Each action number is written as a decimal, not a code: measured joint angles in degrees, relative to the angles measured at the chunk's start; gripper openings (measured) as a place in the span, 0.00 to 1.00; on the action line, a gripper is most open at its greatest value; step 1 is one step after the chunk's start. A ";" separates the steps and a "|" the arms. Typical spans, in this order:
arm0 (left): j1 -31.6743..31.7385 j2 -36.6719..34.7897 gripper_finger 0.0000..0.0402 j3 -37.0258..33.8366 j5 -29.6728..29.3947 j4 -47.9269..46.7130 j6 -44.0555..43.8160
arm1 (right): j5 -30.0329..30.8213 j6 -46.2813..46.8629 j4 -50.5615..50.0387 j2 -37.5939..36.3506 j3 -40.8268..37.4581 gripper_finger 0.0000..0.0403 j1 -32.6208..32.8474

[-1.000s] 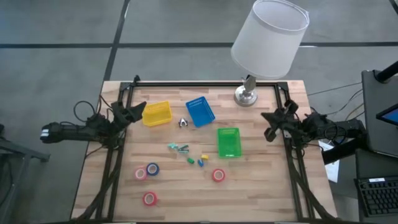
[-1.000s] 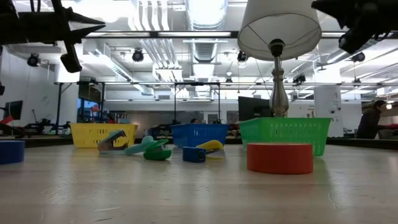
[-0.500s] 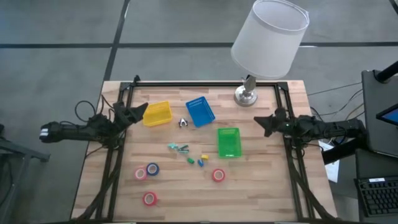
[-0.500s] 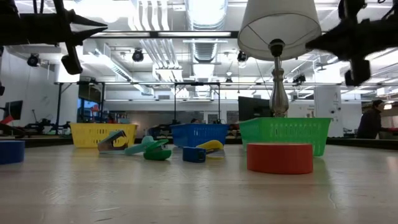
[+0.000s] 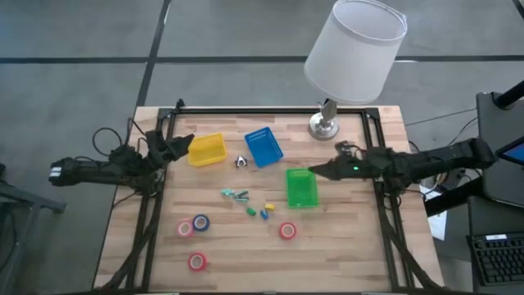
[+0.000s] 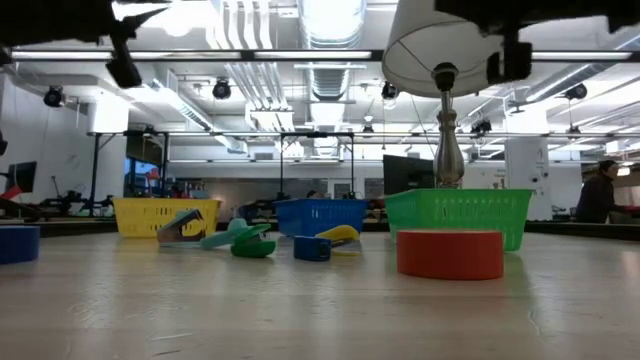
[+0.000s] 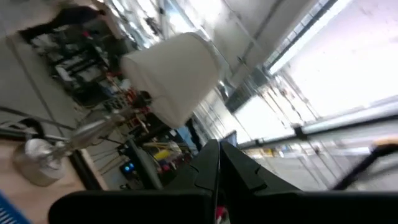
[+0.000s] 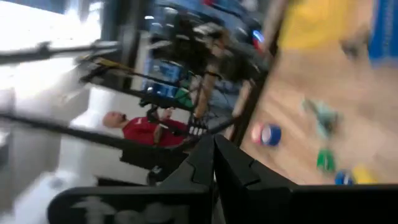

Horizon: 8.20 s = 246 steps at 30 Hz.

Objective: Pick and place Stapler, Stapler remover, tape
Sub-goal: Put the orange tape into the green bin, then put the yellow stapler into the blue bin

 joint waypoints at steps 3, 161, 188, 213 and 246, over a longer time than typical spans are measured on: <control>0.00 2.60 0.05 2.63 1.65 -0.08 -0.50 | -0.77 0.05 -1.56 6.95 5.12 0.02 -0.60; -0.17 7.93 0.05 6.47 17.04 -0.02 -22.10 | -15.94 -44.84 -83.38 69.91 60.36 0.16 -8.04; -0.13 7.93 0.05 6.47 17.04 -0.04 -21.56 | -14.19 -45.03 -83.33 70.15 57.32 0.28 -8.41; -0.21 8.72 0.05 6.47 24.03 -1.99 -18.93 | -11.17 -32.67 -83.53 54.70 59.85 0.25 -7.57; -0.24 10.12 0.28 6.91 25.94 -12.45 -24.94 | -22.48 -34.57 -52.57 66.46 60.10 0.43 -0.82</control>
